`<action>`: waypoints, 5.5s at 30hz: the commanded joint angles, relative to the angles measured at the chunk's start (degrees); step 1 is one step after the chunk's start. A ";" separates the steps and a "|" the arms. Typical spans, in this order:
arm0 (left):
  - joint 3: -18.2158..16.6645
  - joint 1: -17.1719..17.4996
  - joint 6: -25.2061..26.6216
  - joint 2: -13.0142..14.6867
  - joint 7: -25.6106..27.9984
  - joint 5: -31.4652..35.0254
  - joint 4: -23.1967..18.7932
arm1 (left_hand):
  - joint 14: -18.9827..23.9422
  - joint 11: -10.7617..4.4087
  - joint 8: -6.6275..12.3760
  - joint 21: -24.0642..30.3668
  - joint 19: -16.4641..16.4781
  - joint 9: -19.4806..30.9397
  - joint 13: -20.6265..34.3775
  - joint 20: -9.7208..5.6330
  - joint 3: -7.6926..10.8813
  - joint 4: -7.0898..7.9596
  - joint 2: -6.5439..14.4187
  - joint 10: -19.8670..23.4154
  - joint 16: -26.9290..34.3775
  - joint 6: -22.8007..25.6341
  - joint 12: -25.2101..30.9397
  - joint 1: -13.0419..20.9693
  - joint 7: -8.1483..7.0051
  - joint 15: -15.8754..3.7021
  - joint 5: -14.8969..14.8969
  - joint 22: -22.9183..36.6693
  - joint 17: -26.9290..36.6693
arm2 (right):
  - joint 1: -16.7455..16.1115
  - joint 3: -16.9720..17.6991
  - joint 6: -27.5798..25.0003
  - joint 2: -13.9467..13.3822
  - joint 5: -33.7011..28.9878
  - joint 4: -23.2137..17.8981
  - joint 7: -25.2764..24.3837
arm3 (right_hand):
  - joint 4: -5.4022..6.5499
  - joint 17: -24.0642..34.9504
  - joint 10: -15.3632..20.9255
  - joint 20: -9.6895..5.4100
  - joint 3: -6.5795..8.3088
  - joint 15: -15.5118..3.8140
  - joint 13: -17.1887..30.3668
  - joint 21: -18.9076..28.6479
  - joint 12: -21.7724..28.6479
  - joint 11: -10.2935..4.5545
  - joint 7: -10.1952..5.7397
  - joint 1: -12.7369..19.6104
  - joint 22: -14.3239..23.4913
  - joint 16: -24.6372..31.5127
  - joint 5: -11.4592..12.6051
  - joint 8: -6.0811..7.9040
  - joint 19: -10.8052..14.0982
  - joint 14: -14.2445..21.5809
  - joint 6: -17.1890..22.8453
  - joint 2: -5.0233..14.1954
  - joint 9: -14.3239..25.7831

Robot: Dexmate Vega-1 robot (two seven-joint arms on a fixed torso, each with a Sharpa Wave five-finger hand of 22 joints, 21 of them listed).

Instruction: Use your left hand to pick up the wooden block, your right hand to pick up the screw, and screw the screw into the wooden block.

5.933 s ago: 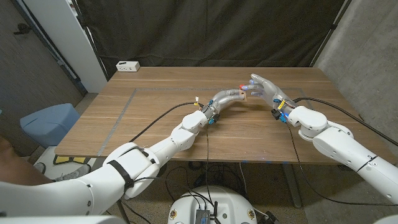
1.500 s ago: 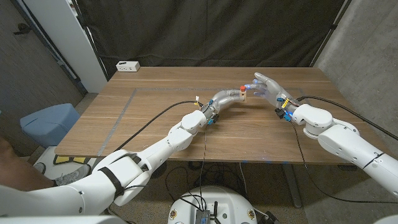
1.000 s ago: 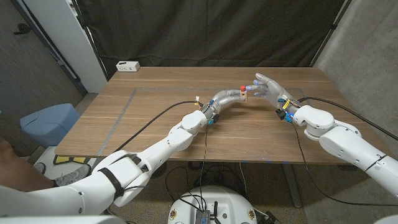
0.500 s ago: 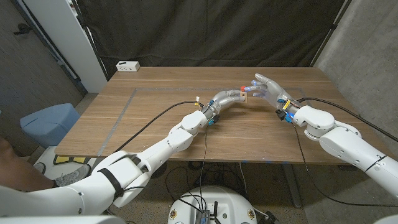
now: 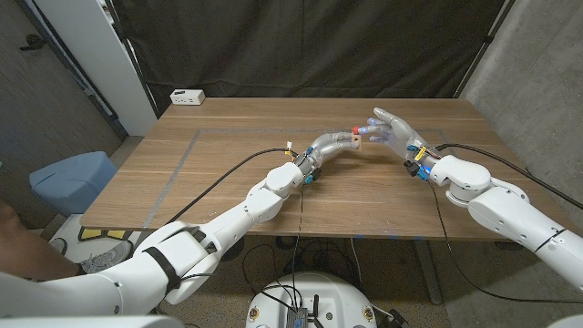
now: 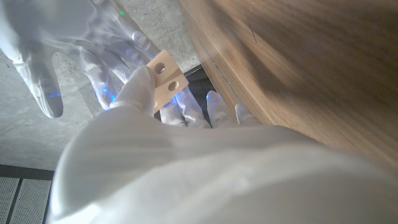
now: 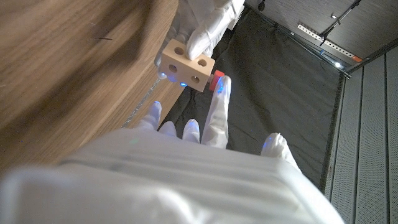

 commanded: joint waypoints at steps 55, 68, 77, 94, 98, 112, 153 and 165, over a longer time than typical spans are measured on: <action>0.37 0.23 0.91 0.79 0.22 0.67 -1.98 | 0.30 0.30 0.46 0.41 0.27 0.16 0.17 0.57 1.22 0.59 0.60 0.10 -0.06 2.70 0.34 -0.18 0.17 -2.15 0.26 0.34 0.21 | 4.79 -3.05 0.28 0.90 0.17 4.74 6.18 | 0.78 0.81 -11.12 0.92 -0.64 1.09 0.34 -0.95 -1.78 1.26 -2.52 -1.20 0.18 -1.09 0.57 -3.82 -2.90 -4.97 -18.80 -1.38 1.69; 0.36 0.72 1.58 1.17 0.51 0.64 -3.05 | 0.29 0.33 0.43 0.43 0.31 0.16 0.17 0.58 1.23 0.56 0.68 0.15 -0.01 2.66 0.35 -0.13 0.18 -2.21 0.25 0.34 0.24 | 4.37 -3.13 0.31 0.77 0.00 4.68 5.57 | 1.20 0.86 -10.54 0.76 -0.88 1.02 0.29 -0.66 -1.16 1.45 -1.56 -1.57 0.18 -0.72 0.75 -2.80 -2.85 -4.68 -16.33 -1.29 1.35; 0.39 0.64 1.37 1.10 0.28 0.55 -2.79 | 0.24 0.25 0.44 0.41 0.28 0.15 0.15 0.56 1.17 0.57 0.61 0.10 -0.01 2.73 0.31 -0.16 0.21 -2.18 0.23 0.34 0.25 | 3.39 -2.54 0.17 0.27 0.17 3.75 4.66 | 1.32 0.82 -9.78 0.65 -0.84 0.98 0.27 -0.50 -0.80 1.36 -1.31 -1.48 0.18 -0.45 0.91 -2.23 -2.66 -4.16 -14.67 -1.08 1.19; 0.38 0.71 1.29 1.10 0.22 0.52 -2.88 | 0.21 0.24 0.40 0.43 0.31 0.16 0.15 0.54 1.24 0.63 0.67 0.09 -0.03 2.66 0.29 -0.25 0.19 -2.19 0.24 0.34 0.24 | 2.11 -1.58 0.01 -0.30 0.36 2.46 3.42 | 1.32 0.69 -8.15 0.54 -0.75 0.91 0.25 -0.23 -0.30 1.19 -1.13 -1.12 0.16 -0.15 1.13 -1.64 -2.00 -3.34 -12.55 -0.86 0.96; 0.38 0.78 1.35 1.15 0.32 0.55 -3.03 | 0.25 0.24 0.41 0.43 0.31 0.15 0.14 0.53 1.25 0.52 0.60 0.09 -0.02 2.72 0.28 -0.13 0.16 -2.23 0.24 0.34 0.21 | 2.06 -1.52 0.01 -0.27 0.40 2.44 3.34 | 1.31 0.68 -7.95 0.57 -0.74 0.93 0.25 -0.23 -0.26 1.09 -1.09 -1.06 0.16 -0.13 1.17 -1.64 -1.97 -3.28 -12.43 -0.85 0.92; 0.35 0.62 1.42 0.94 0.04 0.29 -2.50 | 0.27 0.34 0.39 0.46 0.38 0.15 0.15 0.49 1.23 0.59 0.66 0.11 0.02 2.72 0.29 -0.19 0.32 -2.20 0.21 0.34 0.23 | 0.74 -0.82 0.23 -0.08 0.38 1.69 1.60 | 1.32 0.59 -6.29 0.51 -0.69 0.96 0.23 -0.08 0.15 0.66 -1.12 -0.84 0.16 0.15 1.31 -1.06 -1.43 -2.40 -10.31 -0.73 0.78; 0.19 -0.62 0.75 0.08 -1.12 -0.24 0.44 | 0.24 0.29 0.35 0.46 0.46 0.22 0.20 0.54 1.38 0.61 0.77 0.10 0.00 2.68 0.30 -0.26 0.25 -2.16 0.21 0.35 0.22 | 0.81 -0.89 2.30 1.01 0.85 2.84 3.34 | 0.96 0.25 -0.16 -0.38 -0.36 0.09 0.19 -0.17 0.66 -0.41 0.17 0.25 0.14 0.51 1.69 1.02 0.30 0.32 -1.30 -0.43 0.32; 0.27 -0.98 0.74 0.03 -1.49 -0.20 0.71 | 0.20 0.43 0.32 0.44 0.42 0.26 0.22 0.54 1.35 0.66 0.77 0.06 0.01 2.60 0.29 -0.35 0.35 -2.12 0.20 0.35 0.23 | -0.36 0.11 1.56 0.27 0.81 1.80 1.42 | 0.83 0.22 0.38 -0.37 -0.37 0.01 0.19 -0.15 0.54 -0.13 0.22 0.42 0.14 0.55 1.71 0.71 0.45 0.77 -1.25 -0.53 0.24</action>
